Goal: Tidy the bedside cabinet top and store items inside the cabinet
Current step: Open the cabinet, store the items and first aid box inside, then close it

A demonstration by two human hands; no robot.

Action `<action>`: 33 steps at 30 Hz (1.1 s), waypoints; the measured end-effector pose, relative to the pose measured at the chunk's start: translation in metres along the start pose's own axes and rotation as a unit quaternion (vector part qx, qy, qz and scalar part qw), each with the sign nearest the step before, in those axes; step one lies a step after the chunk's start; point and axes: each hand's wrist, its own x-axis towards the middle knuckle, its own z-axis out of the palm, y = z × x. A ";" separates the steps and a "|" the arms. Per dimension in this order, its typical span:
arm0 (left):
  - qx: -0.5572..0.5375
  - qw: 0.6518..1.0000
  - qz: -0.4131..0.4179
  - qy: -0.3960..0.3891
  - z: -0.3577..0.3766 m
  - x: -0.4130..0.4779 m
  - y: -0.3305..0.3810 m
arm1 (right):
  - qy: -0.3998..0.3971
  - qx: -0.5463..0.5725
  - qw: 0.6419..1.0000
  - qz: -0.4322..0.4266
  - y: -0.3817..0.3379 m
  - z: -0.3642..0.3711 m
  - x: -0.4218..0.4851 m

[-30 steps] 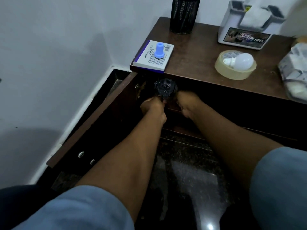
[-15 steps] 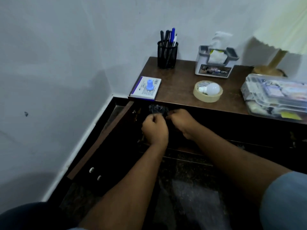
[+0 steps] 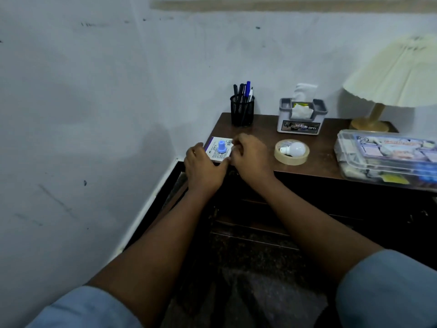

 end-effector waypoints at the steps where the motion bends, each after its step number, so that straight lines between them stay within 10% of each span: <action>1: -0.007 1.000 0.006 -0.011 0.002 0.001 0.003 | -0.028 -0.004 0.999 -0.024 0.004 0.006 0.009; 8: 0.038 0.998 0.008 -0.049 0.016 0.005 0.014 | -0.176 -0.093 0.979 -0.047 0.028 0.040 0.038; 23: -0.057 0.996 0.008 0.066 0.028 -0.046 0.020 | -0.028 0.138 0.988 0.060 0.032 -0.030 0.012; 27: -0.171 0.979 -0.038 0.100 0.046 -0.141 0.007 | -0.151 0.242 0.953 0.102 0.044 -0.064 -0.007; 33: -0.204 0.969 -0.134 0.036 0.083 -0.213 -0.016 | -0.393 -0.020 0.919 0.027 0.057 -0.100 -0.037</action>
